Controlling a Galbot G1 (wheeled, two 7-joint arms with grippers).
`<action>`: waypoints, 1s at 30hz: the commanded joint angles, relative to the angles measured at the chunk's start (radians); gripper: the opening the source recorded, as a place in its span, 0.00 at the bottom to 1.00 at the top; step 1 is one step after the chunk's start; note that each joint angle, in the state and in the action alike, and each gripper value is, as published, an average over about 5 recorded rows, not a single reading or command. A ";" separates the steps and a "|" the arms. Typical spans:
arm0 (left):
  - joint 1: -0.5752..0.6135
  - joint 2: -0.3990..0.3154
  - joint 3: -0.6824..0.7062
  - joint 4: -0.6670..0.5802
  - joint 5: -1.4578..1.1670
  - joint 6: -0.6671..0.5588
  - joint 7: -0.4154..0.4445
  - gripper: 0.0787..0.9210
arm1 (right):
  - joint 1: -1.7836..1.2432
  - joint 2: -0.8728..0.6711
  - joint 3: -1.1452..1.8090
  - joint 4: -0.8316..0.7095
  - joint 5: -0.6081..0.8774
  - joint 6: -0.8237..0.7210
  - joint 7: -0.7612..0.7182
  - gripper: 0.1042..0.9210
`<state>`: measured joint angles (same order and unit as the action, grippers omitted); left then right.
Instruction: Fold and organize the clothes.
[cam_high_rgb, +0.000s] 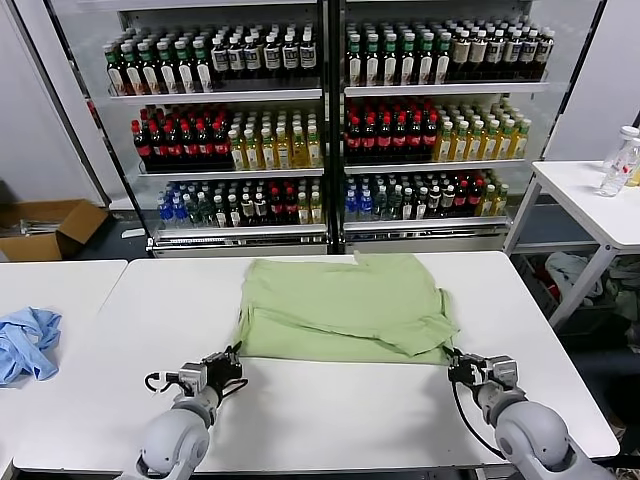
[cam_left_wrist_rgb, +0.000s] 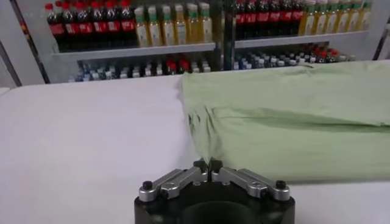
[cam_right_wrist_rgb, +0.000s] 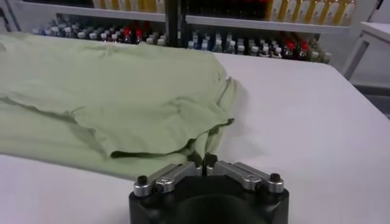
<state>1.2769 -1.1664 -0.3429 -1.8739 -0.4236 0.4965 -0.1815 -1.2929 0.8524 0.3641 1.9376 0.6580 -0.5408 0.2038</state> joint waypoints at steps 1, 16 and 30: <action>0.254 -0.002 -0.086 -0.251 0.000 0.002 0.007 0.01 | -0.235 -0.052 0.123 0.193 -0.012 0.003 0.000 0.02; 0.573 -0.005 -0.220 -0.496 0.089 0.040 0.004 0.15 | -0.450 -0.026 0.263 0.388 -0.193 0.000 -0.022 0.21; -0.090 0.150 -0.067 -0.027 -0.106 0.035 -0.053 0.62 | 0.472 0.032 -0.181 -0.158 -0.008 -0.034 0.018 0.69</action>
<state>1.5115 -1.0741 -0.4998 -2.1427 -0.4414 0.5231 -0.2089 -1.3209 0.8353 0.4324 2.0859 0.5972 -0.5568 0.2077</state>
